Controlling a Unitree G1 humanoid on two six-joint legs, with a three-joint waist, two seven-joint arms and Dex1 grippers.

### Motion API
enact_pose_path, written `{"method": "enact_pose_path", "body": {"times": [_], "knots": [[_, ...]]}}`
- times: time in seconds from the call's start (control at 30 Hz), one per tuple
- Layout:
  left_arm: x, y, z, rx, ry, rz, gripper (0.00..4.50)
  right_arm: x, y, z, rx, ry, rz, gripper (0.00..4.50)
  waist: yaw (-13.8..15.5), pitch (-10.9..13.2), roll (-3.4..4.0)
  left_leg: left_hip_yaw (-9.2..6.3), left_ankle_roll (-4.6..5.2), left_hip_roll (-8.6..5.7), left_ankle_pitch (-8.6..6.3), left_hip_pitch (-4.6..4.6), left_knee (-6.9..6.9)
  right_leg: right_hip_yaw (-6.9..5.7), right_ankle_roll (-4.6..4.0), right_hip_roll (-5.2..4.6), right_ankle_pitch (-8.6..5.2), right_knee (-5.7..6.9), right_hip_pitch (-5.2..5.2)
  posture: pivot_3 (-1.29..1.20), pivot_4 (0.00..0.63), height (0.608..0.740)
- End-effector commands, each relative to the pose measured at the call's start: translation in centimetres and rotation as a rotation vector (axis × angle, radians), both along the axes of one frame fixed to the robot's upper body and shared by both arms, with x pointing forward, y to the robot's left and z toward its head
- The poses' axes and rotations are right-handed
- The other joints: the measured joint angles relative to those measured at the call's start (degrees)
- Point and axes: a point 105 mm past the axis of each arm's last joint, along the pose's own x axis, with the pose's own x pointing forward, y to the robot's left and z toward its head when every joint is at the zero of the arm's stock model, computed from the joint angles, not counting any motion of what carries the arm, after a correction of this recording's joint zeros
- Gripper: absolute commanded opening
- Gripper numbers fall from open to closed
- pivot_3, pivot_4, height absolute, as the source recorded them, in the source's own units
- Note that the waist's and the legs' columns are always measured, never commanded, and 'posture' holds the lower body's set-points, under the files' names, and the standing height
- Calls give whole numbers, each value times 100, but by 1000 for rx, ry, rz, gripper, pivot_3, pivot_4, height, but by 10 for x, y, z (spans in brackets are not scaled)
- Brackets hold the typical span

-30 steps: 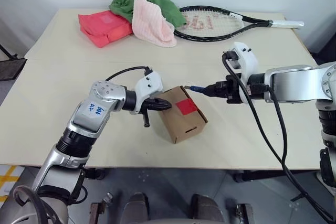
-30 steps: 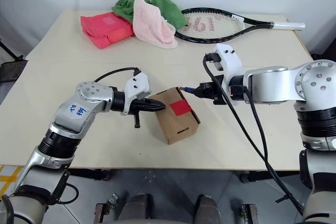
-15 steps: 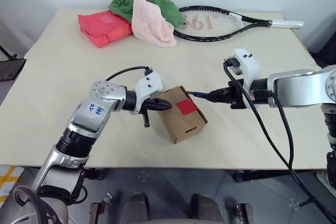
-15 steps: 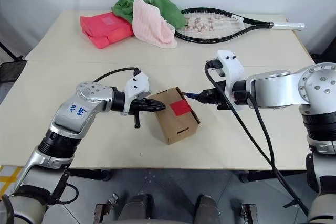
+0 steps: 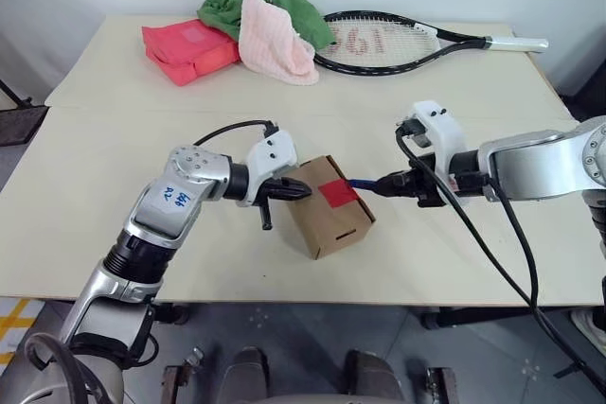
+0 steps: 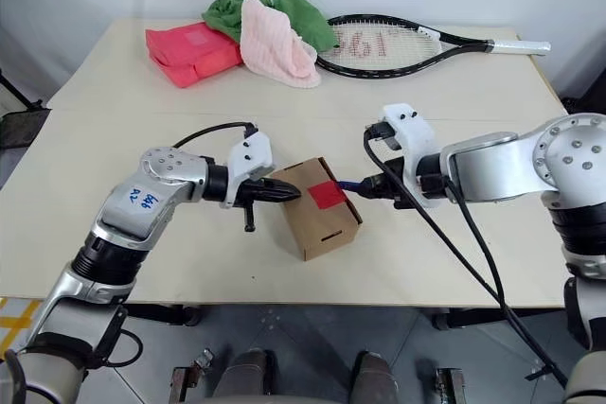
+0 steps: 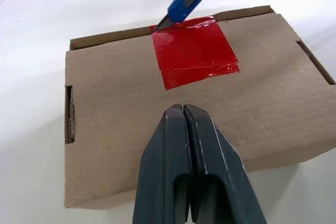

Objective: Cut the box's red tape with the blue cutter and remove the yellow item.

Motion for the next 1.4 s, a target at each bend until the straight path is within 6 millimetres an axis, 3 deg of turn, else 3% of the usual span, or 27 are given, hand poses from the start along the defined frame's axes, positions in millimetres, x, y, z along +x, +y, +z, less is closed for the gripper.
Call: {"method": "enact_pose_path", "body": {"times": [0.03,0.37,0.77,0.9,1.07,1.17,1.27,1.33,1.4], "knots": [[-3,-7,-7,28,16,-25,31,-1,6,2,-13,8,28,136,0,0,0,0,0,0,0,0,1,1,0,0,0,2,0,0,150,740],[-6,-14,-20,69,32,-51,31,-11,5,-5,-90,101,122,136,11,0,0,0,2,1,-1,0,8,2,0,0,0,10,0,0,150,740],[-5,-20,-28,81,43,-44,31,-38,-14,0,-179,199,216,136,65,-1,2,0,8,2,-5,-1,16,3,0,-1,0,5,6,0,150,740],[-5,-20,-27,83,40,-47,31,-47,-23,7,-188,208,218,136,96,-1,2,0,8,1,-6,-1,17,4,0,-1,0,3,6,0,150,740],[-4,-18,-20,57,21,-63,31,-55,-28,45,-101,106,229,136,127,1,5,0,8,1,-9,-5,20,5,-1,-1,0,-1,4,0,150,740],[-6,-15,-13,34,24,-75,31,-65,-43,56,-59,95,196,136,143,1,5,0,8,1,-9,-5,20,5,-1,-1,0,0,4,0,150,740],[-9,-10,-3,4,28,-93,31,-82,-63,48,-34,140,155,136,186,1,4,0,8,1,-13,-8,19,4,-1,-1,0,-8,5,0,150,740],[-11,-8,5,-28,25,-107,31,-73,-75,38,-61,102,93,136,168,1,4,1,11,1,-16,-11,21,3,-1,-1,0,-12,8,0,150,740],[-10,-6,16,-87,10,-108,31,-47,-97,28,0,6,-19,136,126,1,4,3,11,2,-17,-10,30,7,-1,0,0,-4,6,0,150,740]]}}
